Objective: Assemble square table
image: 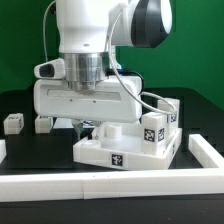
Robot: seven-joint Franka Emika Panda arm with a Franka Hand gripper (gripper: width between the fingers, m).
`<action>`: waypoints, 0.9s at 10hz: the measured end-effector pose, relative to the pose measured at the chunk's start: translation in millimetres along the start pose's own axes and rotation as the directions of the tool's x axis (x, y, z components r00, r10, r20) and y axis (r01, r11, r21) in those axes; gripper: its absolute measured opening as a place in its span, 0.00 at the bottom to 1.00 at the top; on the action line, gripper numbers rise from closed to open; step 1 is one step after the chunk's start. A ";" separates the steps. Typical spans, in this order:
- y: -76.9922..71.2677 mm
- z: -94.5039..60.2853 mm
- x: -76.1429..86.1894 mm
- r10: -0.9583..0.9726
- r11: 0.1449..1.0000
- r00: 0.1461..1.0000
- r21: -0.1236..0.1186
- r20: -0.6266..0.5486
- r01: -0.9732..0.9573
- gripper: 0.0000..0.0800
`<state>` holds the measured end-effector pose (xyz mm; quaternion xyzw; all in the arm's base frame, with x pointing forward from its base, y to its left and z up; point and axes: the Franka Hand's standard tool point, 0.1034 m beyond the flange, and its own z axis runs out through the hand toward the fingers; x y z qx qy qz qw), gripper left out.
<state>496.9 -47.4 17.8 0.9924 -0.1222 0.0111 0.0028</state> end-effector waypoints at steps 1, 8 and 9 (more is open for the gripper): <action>-0.7 0.6 3.0 -0.135 0.991 0.991 -0.009 0.003 0.135 0.08; -3.3 -2.6 15.1 -0.624 0.780 0.781 -0.047 0.022 0.624 0.08; -11.7 -2.2 22.0 -0.708 0.703 0.705 -0.052 0.041 0.709 0.08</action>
Offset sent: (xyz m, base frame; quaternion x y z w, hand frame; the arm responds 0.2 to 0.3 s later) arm 0.0000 0.0000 0.0000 0.0000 0.0000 -0.1938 0.9810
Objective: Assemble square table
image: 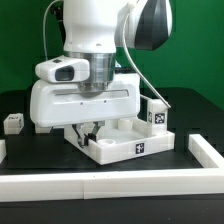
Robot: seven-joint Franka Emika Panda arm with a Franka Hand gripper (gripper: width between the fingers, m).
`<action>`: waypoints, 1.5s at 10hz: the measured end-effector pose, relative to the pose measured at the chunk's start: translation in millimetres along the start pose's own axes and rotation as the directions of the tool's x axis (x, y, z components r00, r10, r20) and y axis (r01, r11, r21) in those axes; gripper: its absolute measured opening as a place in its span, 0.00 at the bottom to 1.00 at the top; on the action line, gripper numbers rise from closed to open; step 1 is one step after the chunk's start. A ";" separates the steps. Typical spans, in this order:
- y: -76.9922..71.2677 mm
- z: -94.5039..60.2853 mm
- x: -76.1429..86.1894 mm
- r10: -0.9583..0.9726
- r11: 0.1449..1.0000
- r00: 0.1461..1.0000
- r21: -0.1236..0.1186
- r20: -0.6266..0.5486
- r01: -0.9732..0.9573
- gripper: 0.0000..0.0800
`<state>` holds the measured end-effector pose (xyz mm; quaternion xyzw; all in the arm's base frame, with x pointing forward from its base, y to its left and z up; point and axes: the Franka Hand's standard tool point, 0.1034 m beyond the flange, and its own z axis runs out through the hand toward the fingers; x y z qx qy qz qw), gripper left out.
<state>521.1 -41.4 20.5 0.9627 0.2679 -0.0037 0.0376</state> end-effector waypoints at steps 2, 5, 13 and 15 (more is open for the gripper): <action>-4.0 0.2 32.6 -0.296 0.955 0.955 -0.018 0.031 0.296 0.08; 3.2 1.3 26.1 -0.415 0.909 0.909 -0.024 0.045 0.417 0.08; -18.1 -1.5 57.5 -0.773 0.629 0.625 0.000 0.104 0.778 0.08; -17.6 -1.5 57.3 -0.773 0.630 0.626 0.000 0.104 0.777 0.08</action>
Offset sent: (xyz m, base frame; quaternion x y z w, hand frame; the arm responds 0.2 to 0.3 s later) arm 0.0000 0.0000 0.0000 0.0000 0.0000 -0.1938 0.9810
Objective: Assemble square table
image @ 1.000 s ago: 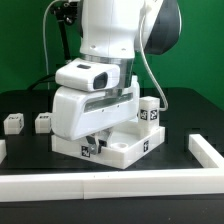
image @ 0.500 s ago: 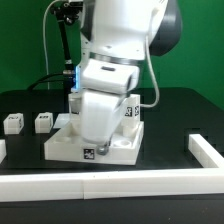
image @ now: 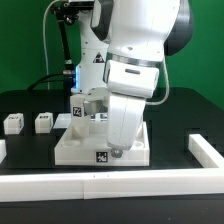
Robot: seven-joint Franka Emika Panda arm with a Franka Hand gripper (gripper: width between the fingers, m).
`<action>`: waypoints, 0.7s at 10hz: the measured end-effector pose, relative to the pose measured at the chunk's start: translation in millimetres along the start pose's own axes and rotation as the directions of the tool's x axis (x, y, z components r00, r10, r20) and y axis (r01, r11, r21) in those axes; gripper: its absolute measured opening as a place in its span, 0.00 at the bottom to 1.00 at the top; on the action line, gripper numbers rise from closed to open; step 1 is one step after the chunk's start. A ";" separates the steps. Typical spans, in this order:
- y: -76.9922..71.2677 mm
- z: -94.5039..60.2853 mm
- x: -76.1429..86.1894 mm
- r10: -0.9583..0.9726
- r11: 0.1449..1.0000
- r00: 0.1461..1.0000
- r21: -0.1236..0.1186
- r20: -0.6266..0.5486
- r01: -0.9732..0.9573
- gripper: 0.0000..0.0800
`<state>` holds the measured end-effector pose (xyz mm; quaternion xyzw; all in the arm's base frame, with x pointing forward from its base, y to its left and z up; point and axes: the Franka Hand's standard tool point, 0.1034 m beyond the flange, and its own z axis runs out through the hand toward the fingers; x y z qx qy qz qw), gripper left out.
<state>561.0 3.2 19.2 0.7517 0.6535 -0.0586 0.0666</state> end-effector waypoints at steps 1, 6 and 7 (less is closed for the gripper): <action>0.0 0.0 -0.2 0.000 1.000 1.000 0.000 0.000 0.000 0.08; 17.3 -7.6 40.1 -0.060 0.998 0.998 -0.003 -0.011 0.060 0.08; 24.9 -8.0 46.4 -0.095 0.996 0.995 -0.001 -0.011 0.095 0.08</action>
Offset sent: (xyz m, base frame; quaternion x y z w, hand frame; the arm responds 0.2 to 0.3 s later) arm 0.0211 0.0535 -0.0059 0.0099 0.0248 -0.0833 0.9962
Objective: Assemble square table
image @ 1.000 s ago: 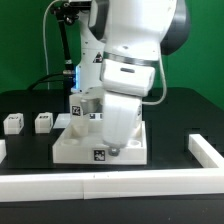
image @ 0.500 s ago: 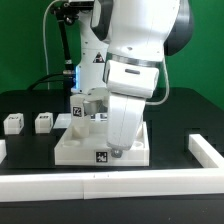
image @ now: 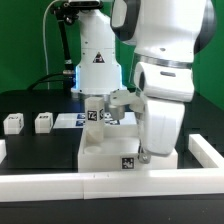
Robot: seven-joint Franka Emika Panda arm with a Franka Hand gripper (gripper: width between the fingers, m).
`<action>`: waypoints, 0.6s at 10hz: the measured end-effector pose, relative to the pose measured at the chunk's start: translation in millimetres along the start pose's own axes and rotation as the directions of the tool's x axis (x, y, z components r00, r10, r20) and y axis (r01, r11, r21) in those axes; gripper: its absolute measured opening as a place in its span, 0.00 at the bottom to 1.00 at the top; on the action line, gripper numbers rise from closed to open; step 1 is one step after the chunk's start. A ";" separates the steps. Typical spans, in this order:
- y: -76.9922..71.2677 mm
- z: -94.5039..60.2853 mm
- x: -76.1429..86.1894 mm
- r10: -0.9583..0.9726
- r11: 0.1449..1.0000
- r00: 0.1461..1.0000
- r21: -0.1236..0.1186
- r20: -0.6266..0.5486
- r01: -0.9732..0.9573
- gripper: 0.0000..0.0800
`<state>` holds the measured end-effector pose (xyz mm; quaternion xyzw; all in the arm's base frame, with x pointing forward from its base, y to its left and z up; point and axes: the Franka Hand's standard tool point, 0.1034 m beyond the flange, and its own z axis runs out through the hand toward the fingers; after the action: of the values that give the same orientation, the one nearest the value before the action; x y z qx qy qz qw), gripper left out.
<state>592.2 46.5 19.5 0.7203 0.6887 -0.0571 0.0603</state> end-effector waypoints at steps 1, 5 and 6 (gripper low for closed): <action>5.8 -0.6 5.1 -0.019 1.000 1.000 -0.010 0.003 0.019 0.08; 6.2 -0.4 4.0 -0.009 1.000 1.000 -0.011 0.002 0.009 0.08; 7.2 -1.8 11.8 -0.019 1.000 1.000 -0.013 -0.003 0.019 0.08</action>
Offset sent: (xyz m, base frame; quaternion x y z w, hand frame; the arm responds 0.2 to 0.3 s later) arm 0.0000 0.0000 0.0000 0.0000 0.0000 0.0000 1.0000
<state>599.9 58.1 19.3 0.7134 0.6960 -0.0520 0.0631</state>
